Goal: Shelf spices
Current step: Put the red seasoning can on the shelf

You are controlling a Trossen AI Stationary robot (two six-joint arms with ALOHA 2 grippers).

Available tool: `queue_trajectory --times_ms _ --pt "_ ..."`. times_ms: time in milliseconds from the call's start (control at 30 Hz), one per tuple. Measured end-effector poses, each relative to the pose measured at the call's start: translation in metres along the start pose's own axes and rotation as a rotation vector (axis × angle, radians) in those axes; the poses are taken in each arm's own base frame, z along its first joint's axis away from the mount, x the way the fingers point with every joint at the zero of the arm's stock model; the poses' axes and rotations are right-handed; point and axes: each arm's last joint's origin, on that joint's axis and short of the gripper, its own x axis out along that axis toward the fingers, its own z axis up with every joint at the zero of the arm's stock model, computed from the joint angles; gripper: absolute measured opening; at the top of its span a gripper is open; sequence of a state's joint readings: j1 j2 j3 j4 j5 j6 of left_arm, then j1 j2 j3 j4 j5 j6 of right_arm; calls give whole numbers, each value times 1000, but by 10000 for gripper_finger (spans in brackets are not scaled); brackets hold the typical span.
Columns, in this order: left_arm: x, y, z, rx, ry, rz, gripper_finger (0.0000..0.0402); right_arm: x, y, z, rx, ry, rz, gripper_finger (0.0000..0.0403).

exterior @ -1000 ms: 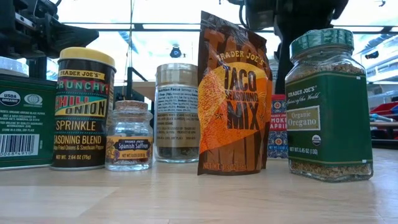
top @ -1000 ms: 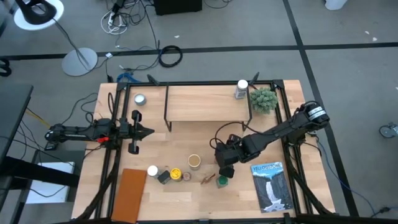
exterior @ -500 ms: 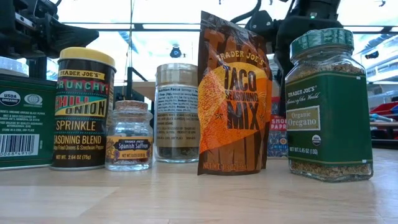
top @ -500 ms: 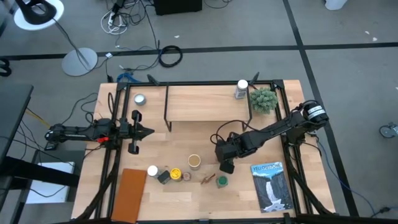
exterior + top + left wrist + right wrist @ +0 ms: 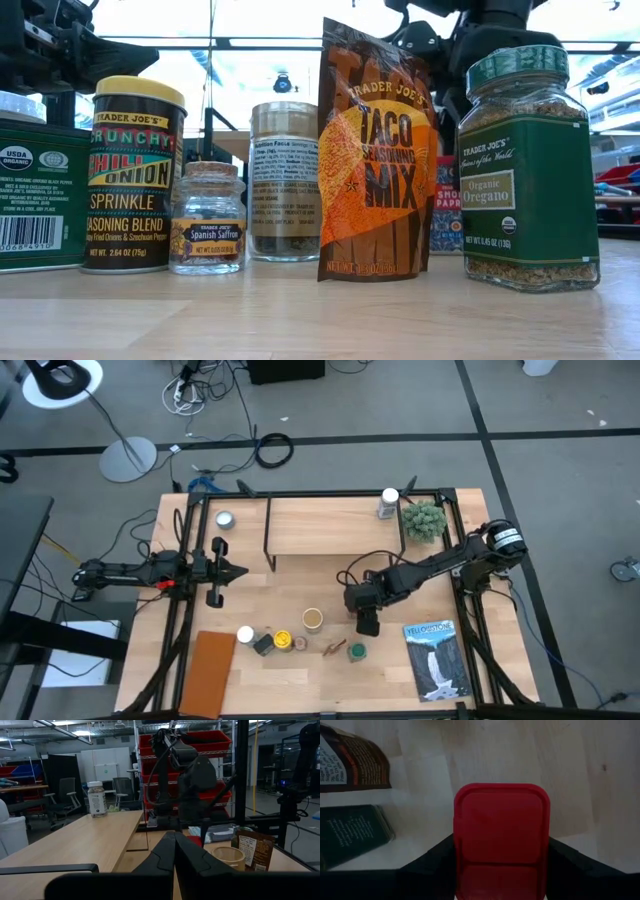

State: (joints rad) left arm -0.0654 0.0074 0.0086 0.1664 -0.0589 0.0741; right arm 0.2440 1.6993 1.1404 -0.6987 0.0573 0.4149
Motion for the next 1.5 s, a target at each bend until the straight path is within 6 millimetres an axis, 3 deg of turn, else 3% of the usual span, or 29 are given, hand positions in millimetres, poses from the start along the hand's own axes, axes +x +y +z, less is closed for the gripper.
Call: queue_trajectory --times_ms 133,300,467,633,867,1033,1500 --pt "0 0 0 0 0 0 12 -3 -1 2 -2 12 3 214" --pt "0 0 0 0 0 0 12 -25 3 13 -48 29 -3 214" --pt "0 0 0 0 0 0 12 -65 6 32 -139 27 -2 214" --pt "0 0 0 0 0 0 12 -112 -4 52 -179 -17 -11 229" --pt "0 0 0 0 0 0 12 -164 -42 73 -199 -86 -72 216" --pt "0 0 0 0 0 0 12 -189 -80 84 -197 -153 -117 216" --pt "0 0 0 0 0 0 12 -205 -189 87 -192 -201 -212 216"
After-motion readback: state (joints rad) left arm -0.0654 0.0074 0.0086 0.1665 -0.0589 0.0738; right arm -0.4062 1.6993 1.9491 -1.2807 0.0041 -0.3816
